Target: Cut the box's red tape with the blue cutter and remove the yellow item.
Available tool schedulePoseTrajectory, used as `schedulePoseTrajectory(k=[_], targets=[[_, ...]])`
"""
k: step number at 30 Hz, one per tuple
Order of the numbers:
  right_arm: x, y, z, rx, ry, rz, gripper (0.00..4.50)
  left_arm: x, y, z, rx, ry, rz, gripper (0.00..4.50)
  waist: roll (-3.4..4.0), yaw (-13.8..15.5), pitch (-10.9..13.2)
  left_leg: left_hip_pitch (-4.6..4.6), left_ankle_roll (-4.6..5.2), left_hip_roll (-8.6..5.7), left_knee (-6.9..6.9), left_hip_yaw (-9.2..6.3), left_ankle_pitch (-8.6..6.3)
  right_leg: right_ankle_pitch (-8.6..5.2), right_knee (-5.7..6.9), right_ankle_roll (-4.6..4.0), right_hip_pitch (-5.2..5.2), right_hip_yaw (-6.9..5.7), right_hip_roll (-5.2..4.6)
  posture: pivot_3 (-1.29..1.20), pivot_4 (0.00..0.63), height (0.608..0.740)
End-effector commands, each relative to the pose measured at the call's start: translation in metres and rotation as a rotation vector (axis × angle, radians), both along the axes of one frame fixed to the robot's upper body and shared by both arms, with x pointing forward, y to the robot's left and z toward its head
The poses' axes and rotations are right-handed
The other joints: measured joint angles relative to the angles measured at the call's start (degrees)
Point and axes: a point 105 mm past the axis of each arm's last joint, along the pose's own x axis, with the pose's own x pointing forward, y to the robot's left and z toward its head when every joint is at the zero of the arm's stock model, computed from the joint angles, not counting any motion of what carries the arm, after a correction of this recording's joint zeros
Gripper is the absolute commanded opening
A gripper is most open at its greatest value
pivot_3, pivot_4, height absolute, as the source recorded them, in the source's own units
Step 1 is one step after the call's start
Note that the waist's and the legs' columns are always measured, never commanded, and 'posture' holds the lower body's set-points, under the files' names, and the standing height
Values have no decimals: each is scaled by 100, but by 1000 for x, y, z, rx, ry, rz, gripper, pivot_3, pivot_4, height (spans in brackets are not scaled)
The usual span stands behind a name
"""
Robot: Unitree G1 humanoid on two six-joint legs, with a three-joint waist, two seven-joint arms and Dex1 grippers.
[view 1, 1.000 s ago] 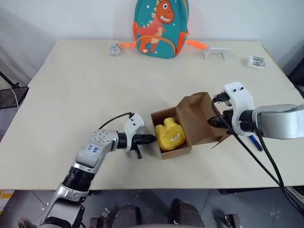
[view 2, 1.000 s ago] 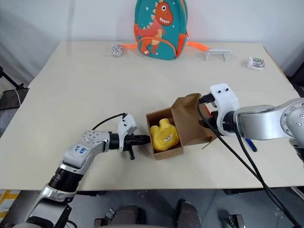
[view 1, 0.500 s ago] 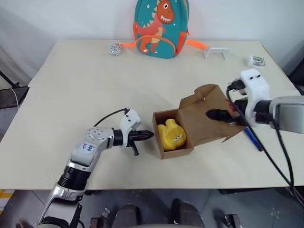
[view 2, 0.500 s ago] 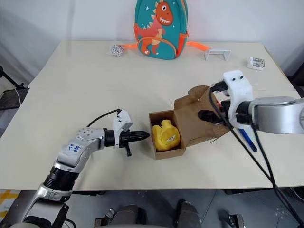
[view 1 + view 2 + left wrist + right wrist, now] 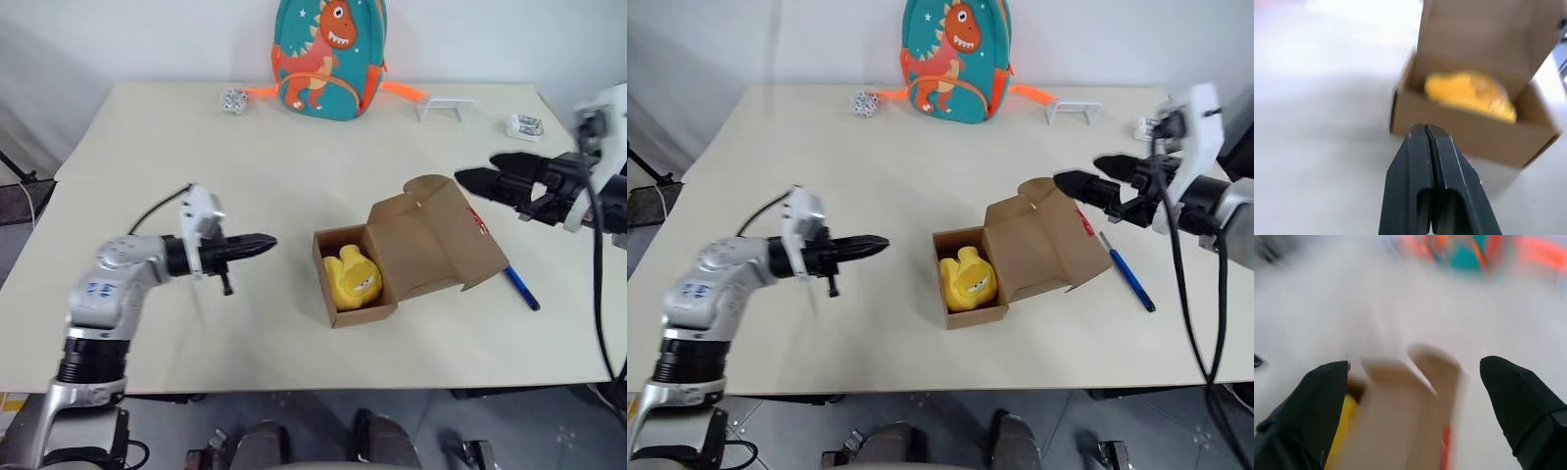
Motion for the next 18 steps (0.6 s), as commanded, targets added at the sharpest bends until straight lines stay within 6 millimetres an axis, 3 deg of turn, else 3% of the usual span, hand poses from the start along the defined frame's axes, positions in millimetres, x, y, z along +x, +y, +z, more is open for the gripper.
schedulePoseTrajectory(k=[1,4,9,13,16,18], targets=[[-23,-9,9,-81,-256,83,4500,-12,57,-13,63,15,71,908,11,-37,4,14,-4,0,-14,7,-2,0,2,1,0,2,1,0,150,740],[-38,-19,-40,-157,-206,212,4500,-21,93,-12,115,-2,124,1800,-8,23,12,21,-4,-2,-25,13,-2,-1,-8,2,4,1,0,0,150,740],[-55,-11,-66,-295,-286,300,4500,-29,105,-3,131,28,116,3340,-14,17,22,10,4,-7,17,14,1,2,-2,5,14,16,-3,0,150,740],[-74,-6,-81,-284,-323,375,4500,-43,92,0,166,82,52,4483,-15,-3,24,65,-1,-3,-4,16,1,1,19,3,40,22,-2,0,150,740],[-83,-1,-77,-254,-365,429,4500,-46,75,4,177,62,4,4483,-11,-7,27,77,-4,-3,-10,27,0,1,23,2,40,30,-2,0,150,740],[-83,0,-68,-245,-345,427,4500,-42,51,6,217,43,-48,4483,-11,-6,27,81,-3,-3,-8,33,0,1,22,2,42,38,-2,0,150,740]])
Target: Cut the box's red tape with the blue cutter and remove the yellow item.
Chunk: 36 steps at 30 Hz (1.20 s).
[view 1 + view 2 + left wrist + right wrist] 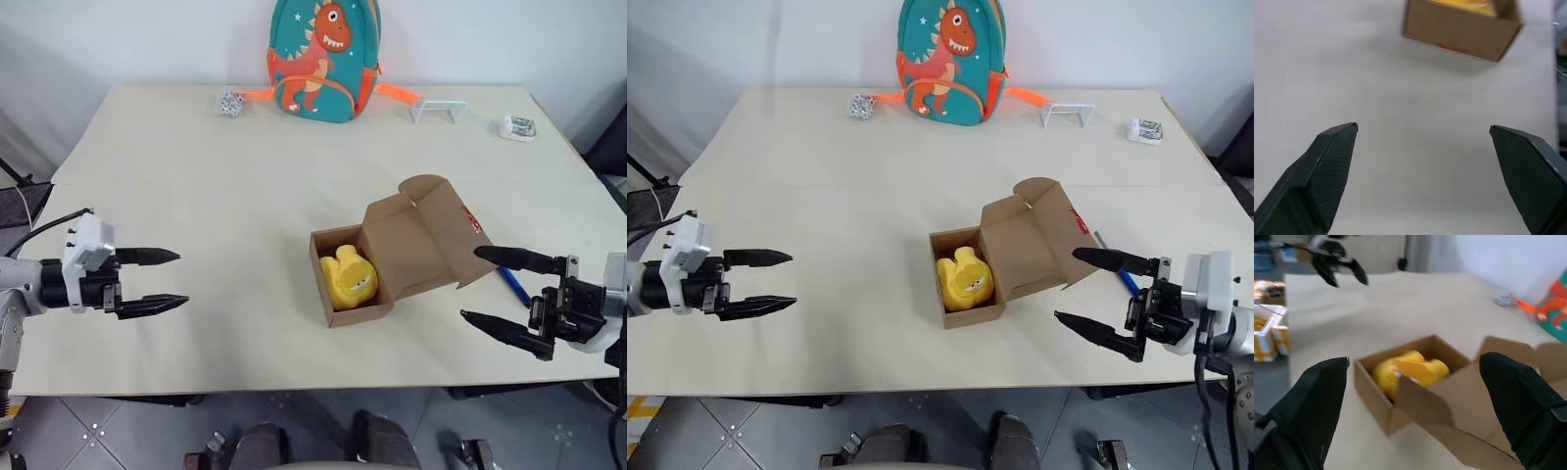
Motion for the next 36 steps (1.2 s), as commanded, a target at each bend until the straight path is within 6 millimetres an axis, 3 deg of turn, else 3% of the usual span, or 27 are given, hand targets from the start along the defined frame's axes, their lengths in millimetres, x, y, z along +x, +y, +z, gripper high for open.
schedulePoseTrajectory(k=[1,3,6,12,14,17,20,27,33,36], targets=[[-7,4,25,-3,-52,18,4500,4,-33,12,39,-42,-79,4483,1,12,0,5,0,0,1,1,0,0,0,0,5,2,0,0,150,740],[-10,7,31,-11,-42,36,4500,15,-56,17,66,-41,-95,4483,2,52,1,7,1,-1,8,0,0,0,-2,-1,13,4,0,0,150,740],[-11,10,40,-15,-67,38,4500,32,-110,31,84,-1,-128,4483,-7,106,4,17,2,-4,18,-27,1,0,-10,-2,46,-9,2,0,150,740],[-10,20,42,-20,-66,55,4500,47,-188,44,197,-54,-276,4483,-10,82,4,17,1,-8,10,-30,0,0,-20,-1,49,-14,7,0,150,740],[-10,20,42,-18,-64,52,4500,45,-204,40,247,-40,-331,4483,-11,63,5,17,1,-8,8,-31,0,0,-20,-1,49,-14,7,0,150,740],[-11,19,41,-21,-59,37,4500,59,-216,33,333,-63,-263,4483,-10,26,5,16,1,-8,6,-30,0,0,-26,-1,49,-13,7,0,150,740],[-15,15,39,-30,-54,7,4500,60,-237,31,351,-79,-312,4483,-14,61,7,14,3,-7,10,-31,1,0,-25,-1,49,-12,7,0,150,740],[-25,14,35,-19,-31,-45,4500,60,-256,10,420,-71,-356,4483,-16,143,8,9,5,-8,16,-37,1,0,-26,-1,49,-14,7,0,150,740],[-27,17,38,10,-47,-73,4500,67,-254,-10,485,-60,-348,4483,-17,163,9,9,6,-8,24,-37,1,0,-23,-1,50,-11,7,0,150,740],[-28,18,36,14,-44,-79,4500,66,-255,-19,508,-45,-367,3597,-17,181,9,7,6,-8,24,-37,1,0,-25,-1,50,-11,6,0,150,740]])
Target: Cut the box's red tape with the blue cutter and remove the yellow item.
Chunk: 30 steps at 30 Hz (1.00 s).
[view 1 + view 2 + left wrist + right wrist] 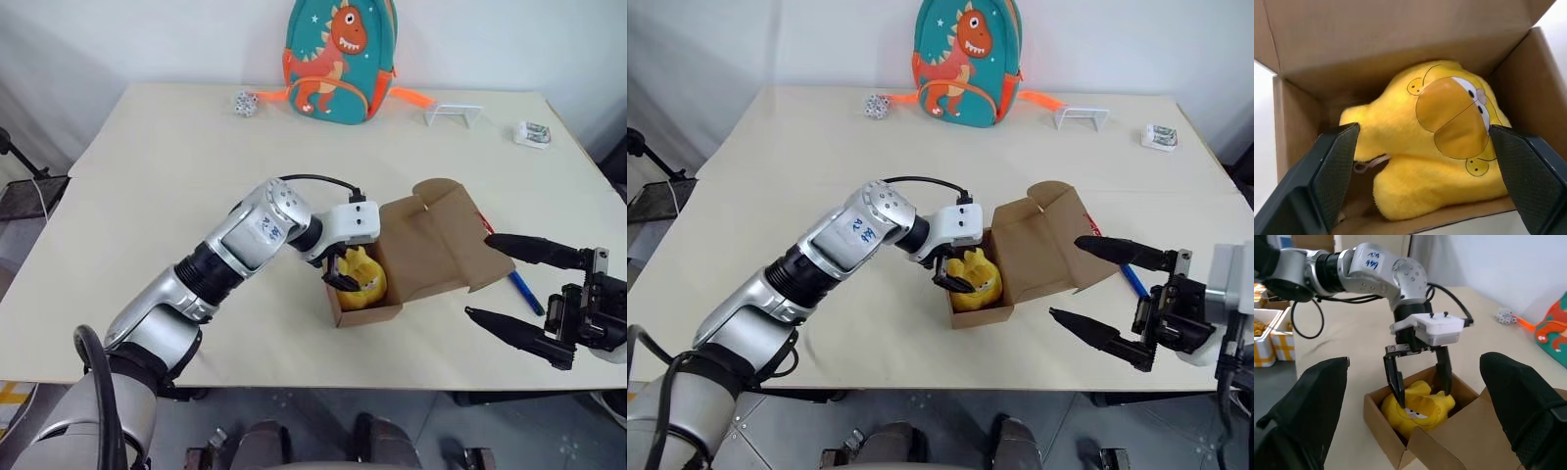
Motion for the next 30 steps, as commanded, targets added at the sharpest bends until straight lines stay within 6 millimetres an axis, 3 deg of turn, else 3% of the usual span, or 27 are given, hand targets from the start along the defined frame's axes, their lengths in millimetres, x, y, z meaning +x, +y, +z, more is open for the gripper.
schedulePoseTrajectory(k=[1,8,12,18,22,25,28,30], targets=[[-6,3,7,7,-44,1,4500,-1,-2,-5,31,-19,-29,3322,0,2,0,0,0,0,0,0,0,0,0,0,0,0,0,0,150,740],[-5,0,7,12,-42,-11,4500,-3,-4,-14,34,3,-48,1235,0,7,0,1,1,0,2,-1,0,0,2,0,1,0,0,0,150,740],[-4,-2,6,16,-41,-22,4500,-2,-7,-10,-11,-2,-53,112,0,11,0,1,1,0,3,-2,0,0,2,0,2,-1,0,0,150,740],[0,-14,0,41,-18,-65,4500,-22,-14,31,-269,151,-149,26,0,3,0,-2,3,0,6,-3,-1,0,2,0,3,-2,-1,0,150,740],[3,-13,-2,60,-15,-54,4500,-23,7,68,-477,224,-164,26,1,-37,0,2,3,1,3,-3,-1,0,7,0,1,-2,0,0,150,740],[5,-11,-3,61,-19,-41,4500,-19,17,75,-537,226,-135,26,2,-83,-1,8,3,1,4,-1,-1,0,9,0,3,2,-1,0,150,740],[11,-2,-1,79,-49,-3,4500,-6,62,99,-780,120,-36,26,2,-131,-1,9,3,1,7,-3,-1,0,11,0,6,2,-1,0,150,740],[15,5,0,91,-84,28,4500,-4,103,102,-878,41,81,26,3,-208,-1,11,3,3,4,-7,-1,0,12,0,4,1,-1,0,150,740]])
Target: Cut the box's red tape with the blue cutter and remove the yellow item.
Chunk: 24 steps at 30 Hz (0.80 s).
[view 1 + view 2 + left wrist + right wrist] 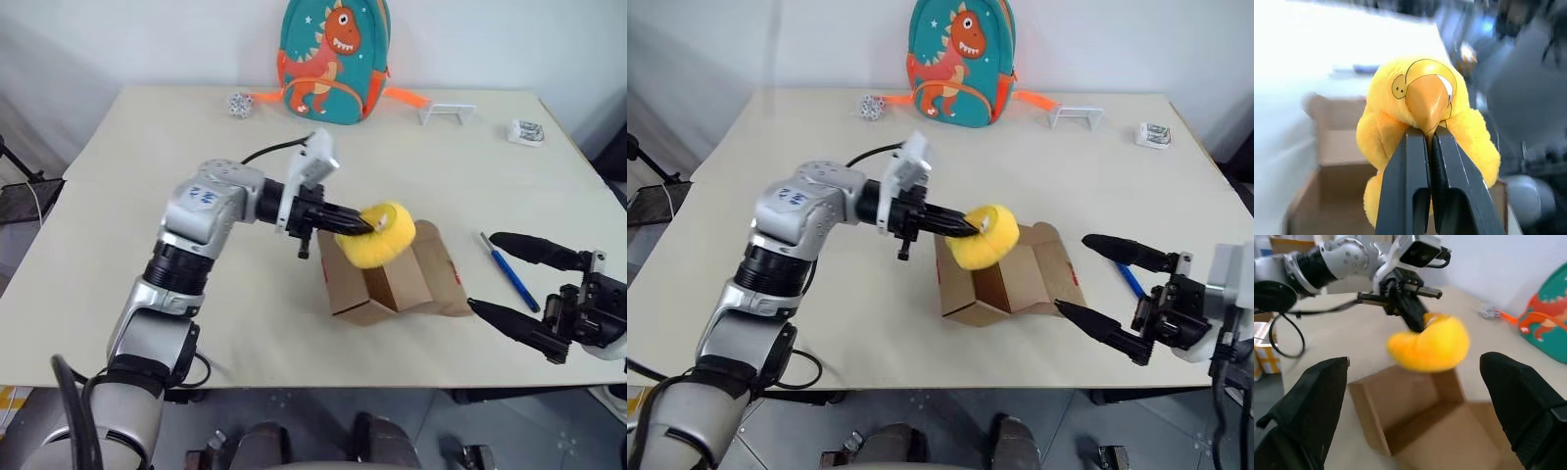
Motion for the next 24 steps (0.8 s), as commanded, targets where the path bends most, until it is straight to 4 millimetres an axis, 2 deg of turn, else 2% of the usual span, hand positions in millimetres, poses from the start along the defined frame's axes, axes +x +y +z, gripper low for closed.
schedulePoseTrajectory(k=[1,3,5,8,14,16,21,24], targets=[[4,9,4,17,-66,34,4500,2,64,21,-178,-102,228,26,1,-104,0,5,-1,0,-4,-5,0,0,3,0,-2,1,2,0,150,740],[6,16,1,25,-76,68,4500,2,100,16,-255,-119,397,26,0,-139,0,8,-4,0,-12,-22,2,0,11,0,-3,-3,3,0,150,740],[7,22,-4,30,-70,102,4500,-2,129,-2,-235,-101,530,26,0,-126,1,5,-5,-1,-8,-24,2,0,12,0,-2,-3,2,0,150,740],[5,32,-10,31,-56,172,4500,-21,157,-30,-88,-145,632,26,-1,-92,1,4,-6,-3,-7,-29,1,0,11,1,0,-4,2,0,150,740],[4,50,-28,-14,-33,335,4500,-50,218,-78,26,-72,865,26,-1,-9,2,5,-9,-2,-7,-26,-1,-2,4,-3,1,-3,2,0,150,740],[7,52,-34,-23,-30,350,4500,-55,228,-90,34,-39,908,26,-1,8,1,9,-9,-2,-7,-23,-1,-2,3,-4,3,-2,2,0,150,740],[11,56,-39,-3,-63,342,4500,-62,216,-95,33,-10,869,1358,-1,6,1,6,-9,-2,-7,-22,-1,-2,5,-5,1,-2,2,0,150,740],[13,55,-41,1,-64,329,4500,-62,222,-95,46,-21,894,2226,0,-14,1,9,-11,-2,-10,-20,-2,-2,9,-5,-1,-2,2,0,150,740]])
